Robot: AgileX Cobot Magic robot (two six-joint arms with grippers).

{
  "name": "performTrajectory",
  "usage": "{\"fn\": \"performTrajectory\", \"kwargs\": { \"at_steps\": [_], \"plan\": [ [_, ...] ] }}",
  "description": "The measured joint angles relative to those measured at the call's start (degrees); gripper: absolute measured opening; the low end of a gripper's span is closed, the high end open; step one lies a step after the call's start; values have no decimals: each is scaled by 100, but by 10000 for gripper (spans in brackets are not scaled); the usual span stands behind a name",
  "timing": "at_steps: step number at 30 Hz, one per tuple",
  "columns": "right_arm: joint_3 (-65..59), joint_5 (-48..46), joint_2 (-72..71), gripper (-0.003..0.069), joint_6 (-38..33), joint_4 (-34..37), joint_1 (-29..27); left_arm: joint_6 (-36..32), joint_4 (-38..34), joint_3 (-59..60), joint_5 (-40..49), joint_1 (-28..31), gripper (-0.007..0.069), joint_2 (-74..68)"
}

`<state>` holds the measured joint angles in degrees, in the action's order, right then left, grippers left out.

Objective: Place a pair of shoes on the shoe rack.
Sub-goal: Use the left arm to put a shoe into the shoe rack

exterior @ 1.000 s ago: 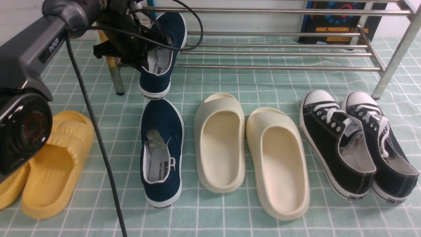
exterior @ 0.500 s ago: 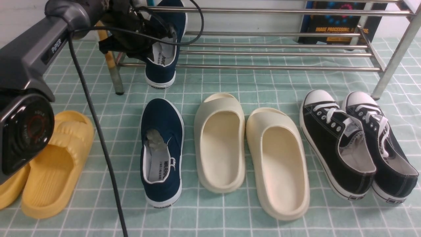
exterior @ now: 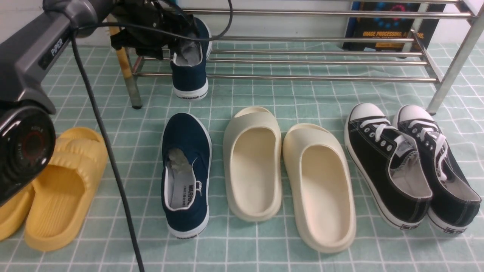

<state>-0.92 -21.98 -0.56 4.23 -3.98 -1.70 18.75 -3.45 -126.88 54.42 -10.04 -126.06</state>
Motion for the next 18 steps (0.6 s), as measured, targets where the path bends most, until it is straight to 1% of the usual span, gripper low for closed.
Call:
{"fn": "performTrajectory", "kwargs": {
  "at_steps": [1, 4, 6, 7, 8, 9, 12, 13, 14, 16, 18],
  "plan": [
    [0, 0, 0, 239, 0, 0, 0, 0, 0, 0, 0, 0, 332, 18],
    [0, 0, 0, 239, 0, 0, 0, -241, 24, 0, 448, 3, 334, 430],
    [0, 0, 0, 239, 0, 0, 0, -292, 24, 0, 577, 3, 327, 527],
    [0, 0, 0, 239, 0, 0, 0, -433, 18, -13, 904, 3, 303, 731],
    [0, 0, 0, 239, 0, 0, 0, -446, 17, -13, 943, 3, 300, 751],
    [0, 0, 0, 239, 0, 0, 0, -578, -42, -21, 1275, 3, 260, 907],
    [0, 0, 0, 239, 0, 0, 0, -748, -271, 86, 1607, -30, 190, 1015],
    [0, 0, 0, 239, 0, 0, 0, -776, -311, 126, 1626, -37, 179, 1015],
    [0, 0, 0, 239, 0, 0, 0, -879, -434, 329, 1640, -84, 145, 1015],
    [0, 0, 0, 239, 0, 0, 0, -974, -539, 674, 1640, -168, 107, 1003],
    [0, -5, 0, 239, 0, 0, 0, -1052, -588, 1175, 1394, -296, 67, 989]
  ]
}}
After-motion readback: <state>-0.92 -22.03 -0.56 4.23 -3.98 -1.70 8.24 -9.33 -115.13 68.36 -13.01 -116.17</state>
